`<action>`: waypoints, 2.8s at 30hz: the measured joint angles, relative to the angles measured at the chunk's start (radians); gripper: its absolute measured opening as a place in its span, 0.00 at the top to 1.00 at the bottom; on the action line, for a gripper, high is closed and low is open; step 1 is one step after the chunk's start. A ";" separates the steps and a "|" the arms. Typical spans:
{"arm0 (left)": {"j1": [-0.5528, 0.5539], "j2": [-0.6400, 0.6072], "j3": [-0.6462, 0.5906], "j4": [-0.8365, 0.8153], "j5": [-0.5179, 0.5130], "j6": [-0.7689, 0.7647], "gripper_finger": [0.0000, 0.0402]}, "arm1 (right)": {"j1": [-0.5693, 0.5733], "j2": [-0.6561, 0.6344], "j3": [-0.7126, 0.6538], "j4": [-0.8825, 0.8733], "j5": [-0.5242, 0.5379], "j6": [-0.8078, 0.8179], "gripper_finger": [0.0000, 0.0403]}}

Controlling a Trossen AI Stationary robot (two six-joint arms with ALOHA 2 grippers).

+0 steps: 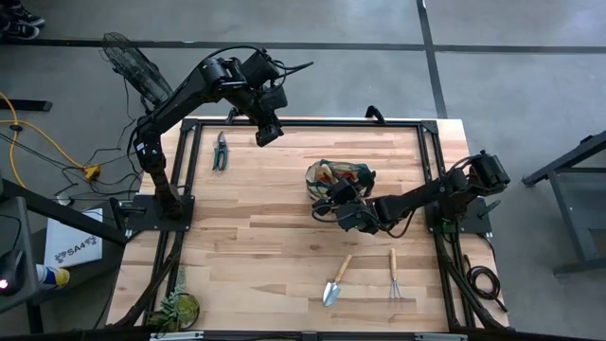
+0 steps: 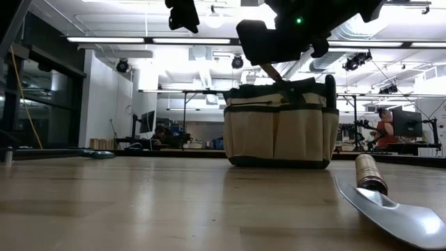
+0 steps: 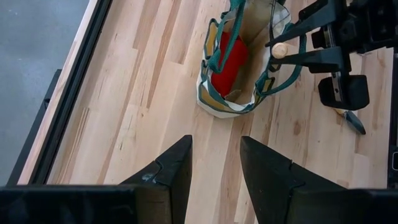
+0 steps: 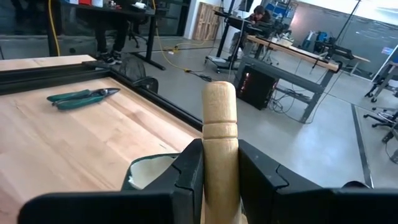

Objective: Pick & Place Garden tools in Gardening bag
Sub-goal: Put the top trowel into the gardening bag

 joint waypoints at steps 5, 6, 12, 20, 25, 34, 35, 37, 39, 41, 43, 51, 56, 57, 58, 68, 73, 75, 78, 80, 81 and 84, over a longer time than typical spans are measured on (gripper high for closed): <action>0.000 0.000 0.000 0.000 0.000 0.000 0.67 | 0.001 0.000 0.000 0.000 0.000 0.000 0.80; 0.000 0.000 0.000 0.000 0.000 0.000 0.67 | 0.001 0.000 0.000 0.000 -0.001 0.000 0.79; 0.000 0.000 0.000 0.000 0.000 0.001 0.67 | 0.001 0.000 0.000 -0.001 -0.029 0.000 0.81; 0.000 0.000 0.000 0.000 0.000 0.001 0.67 | 0.001 0.000 0.000 -0.001 -0.033 -0.006 0.80; 0.000 0.000 0.000 -0.002 0.000 0.001 0.67 | 0.005 0.000 0.000 -0.001 -0.033 -0.008 0.83; 0.000 0.000 0.000 -0.025 -0.003 0.003 0.67 | 0.061 0.000 0.000 -0.002 0.020 -0.008 0.82; 0.000 0.000 0.000 -0.024 -0.007 0.003 0.67 | 0.069 0.000 0.000 -0.006 0.033 -0.008 0.82; 0.000 0.000 0.000 -0.024 -0.017 0.003 0.67 | 0.083 0.000 0.000 -0.019 0.067 -0.009 0.83; 0.000 0.000 0.000 -0.024 -0.023 0.003 0.67 | 0.093 0.000 0.000 -0.038 0.089 -0.008 0.84; 0.000 0.000 0.000 -0.022 -0.024 0.003 0.67 | 0.097 0.000 0.000 -0.046 0.090 -0.009 0.84; 0.000 0.000 0.000 -0.022 -0.024 0.003 0.67 | 0.093 0.000 0.000 -0.045 0.090 -0.008 0.84; 0.000 0.000 0.000 -0.022 -0.024 0.003 0.67 | 0.057 0.000 0.000 -0.160 0.051 0.100 0.84; 0.000 0.000 0.000 -0.022 -0.024 0.003 0.67 | 0.064 0.000 0.000 -0.245 0.082 0.202 0.84; 0.000 0.000 0.000 -0.022 -0.024 0.003 0.67 | 0.067 0.000 0.000 -0.246 0.086 0.202 0.84; 0.000 0.000 0.000 -0.022 -0.024 0.003 0.67 | 0.070 0.000 0.000 -0.246 0.083 0.202 0.84; 0.000 0.000 0.000 -0.021 -0.024 0.002 0.67 | 0.066 0.000 0.000 -0.247 0.018 0.201 0.81; 0.000 0.000 0.000 -0.021 -0.023 0.002 0.67 | 0.060 0.000 0.000 -0.246 -0.004 0.202 0.80; 0.000 0.000 0.000 -0.021 -0.023 0.002 0.67 | 0.060 0.000 0.000 -0.246 -0.006 0.201 0.79; 0.000 0.000 0.000 -0.021 -0.023 0.002 0.67 | 0.060 0.000 0.000 -0.246 -0.012 0.201 0.79; 0.000 0.000 0.000 -0.021 -0.023 0.002 0.67 | 0.060 0.000 0.000 -0.245 -0.026 0.201 0.79; 0.000 0.000 0.000 -0.021 -0.023 0.002 0.67 | 0.060 0.000 0.000 -0.242 -0.034 0.201 0.79; 0.000 0.000 0.000 -0.021 -0.023 0.002 0.67 | 0.060 0.000 0.000 -0.234 -0.074 0.204 0.78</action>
